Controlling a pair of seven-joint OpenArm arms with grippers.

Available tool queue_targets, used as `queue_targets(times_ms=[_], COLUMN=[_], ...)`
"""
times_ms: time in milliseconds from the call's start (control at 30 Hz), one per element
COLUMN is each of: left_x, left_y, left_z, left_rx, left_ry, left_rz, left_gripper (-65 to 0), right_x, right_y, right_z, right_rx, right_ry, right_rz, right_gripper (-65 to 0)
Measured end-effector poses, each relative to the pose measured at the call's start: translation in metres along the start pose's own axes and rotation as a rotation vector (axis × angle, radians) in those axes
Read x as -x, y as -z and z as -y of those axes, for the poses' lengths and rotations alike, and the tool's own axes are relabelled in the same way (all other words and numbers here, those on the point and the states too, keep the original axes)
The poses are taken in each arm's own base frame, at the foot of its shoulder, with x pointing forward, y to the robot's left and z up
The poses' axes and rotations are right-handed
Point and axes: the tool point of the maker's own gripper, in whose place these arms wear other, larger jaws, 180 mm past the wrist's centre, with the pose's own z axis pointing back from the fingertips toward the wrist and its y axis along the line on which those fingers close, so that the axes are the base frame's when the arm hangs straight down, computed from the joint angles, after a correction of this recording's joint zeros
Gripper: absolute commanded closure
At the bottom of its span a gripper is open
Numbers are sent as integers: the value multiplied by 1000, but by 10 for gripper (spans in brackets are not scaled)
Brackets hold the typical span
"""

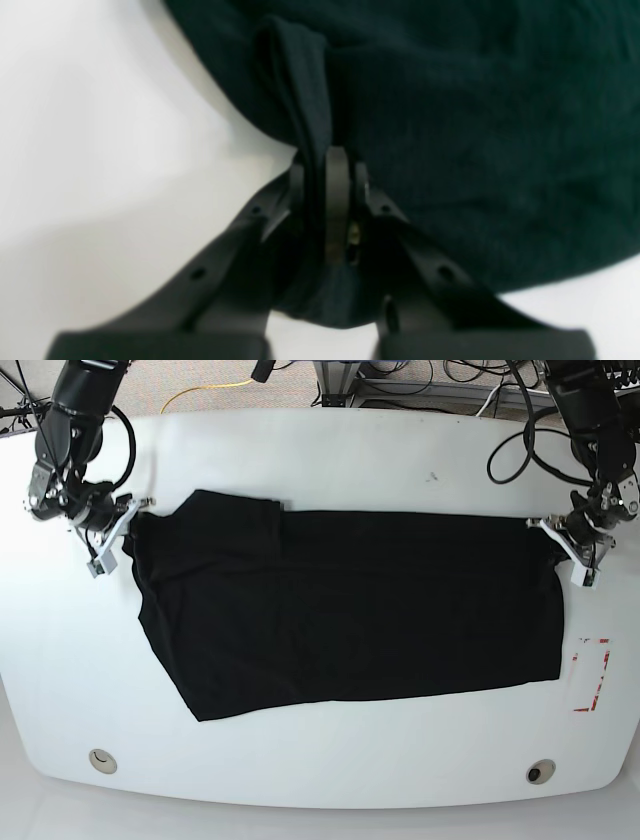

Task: Fold the T-shirt properly
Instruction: 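Drag the shirt's folded edge with both grippers toward the robot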

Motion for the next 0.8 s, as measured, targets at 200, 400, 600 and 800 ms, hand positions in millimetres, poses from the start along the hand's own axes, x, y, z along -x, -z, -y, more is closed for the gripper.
queue_targets(times_ms=[200,400,600,800], left_x=[29,56,69,69], left_y=[-28,-55,-71,-73], left_z=[5,-1,-8,-13], left_rx=[-30,-58,-79,-96], left_ry=[81,73,99,106], left_rz=[-105,-130,-177,-188], left_gripper=[0,0,-28,-228], right_x=[31,63,74,89], right_y=[-28,-53,-62,-59], right_z=[-1,-6,-21,-31], right_rx=[56,104,101,84], right_ry=[26,9,-22,2], right_rz=[-29,-98,-108,-132], right_gripper=[-13,-13,-14,-32])
